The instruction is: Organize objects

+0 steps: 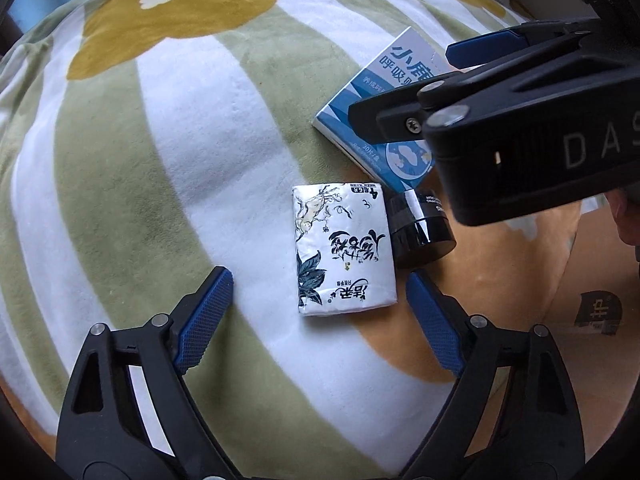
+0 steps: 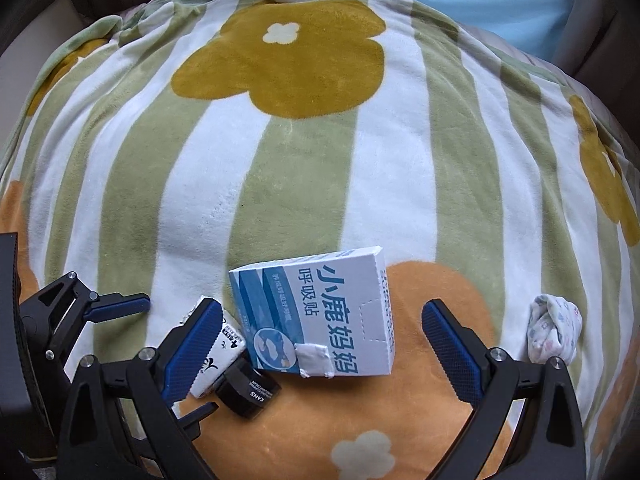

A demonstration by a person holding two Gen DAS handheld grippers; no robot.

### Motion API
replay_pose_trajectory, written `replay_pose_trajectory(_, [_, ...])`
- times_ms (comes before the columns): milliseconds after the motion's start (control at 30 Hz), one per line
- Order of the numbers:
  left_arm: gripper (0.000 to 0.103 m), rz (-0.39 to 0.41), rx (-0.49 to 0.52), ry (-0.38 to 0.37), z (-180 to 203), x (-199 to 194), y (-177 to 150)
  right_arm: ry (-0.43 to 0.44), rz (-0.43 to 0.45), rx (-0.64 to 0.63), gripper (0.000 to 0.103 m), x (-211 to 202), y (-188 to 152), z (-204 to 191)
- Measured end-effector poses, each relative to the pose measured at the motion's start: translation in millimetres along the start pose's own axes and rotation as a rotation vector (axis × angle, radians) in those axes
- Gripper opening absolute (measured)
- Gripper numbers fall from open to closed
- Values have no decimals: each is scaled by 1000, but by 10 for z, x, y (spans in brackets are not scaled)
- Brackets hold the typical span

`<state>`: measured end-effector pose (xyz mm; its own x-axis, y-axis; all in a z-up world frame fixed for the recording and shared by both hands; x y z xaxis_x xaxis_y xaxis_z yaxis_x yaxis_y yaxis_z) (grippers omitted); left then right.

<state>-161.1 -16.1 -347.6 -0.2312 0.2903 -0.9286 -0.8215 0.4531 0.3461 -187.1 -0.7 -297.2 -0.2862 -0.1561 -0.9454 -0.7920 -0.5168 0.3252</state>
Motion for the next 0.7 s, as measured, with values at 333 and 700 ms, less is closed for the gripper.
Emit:
replay_pose_trajectory(333, [79, 28, 53, 13, 62, 44, 54, -41, -30, -31, 99, 224, -26, -63])
replay_pose_trajectory(700, [45, 22, 117, 36, 78, -2, 39, -40, -46, -28, 90, 292, -102, -82])
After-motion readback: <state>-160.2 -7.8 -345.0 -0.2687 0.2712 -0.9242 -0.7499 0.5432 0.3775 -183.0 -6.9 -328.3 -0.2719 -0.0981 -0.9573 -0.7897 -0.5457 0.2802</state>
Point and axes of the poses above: each gripper's, at about its wrist camera, not at the fingertips, and x roughly the way its jaws point, z to its right, y to its top, the point moved 9 cm from there along x, roughly the way its jaws point, and after that the axes turned 2 degrees about -x, right-handed, at the moved point
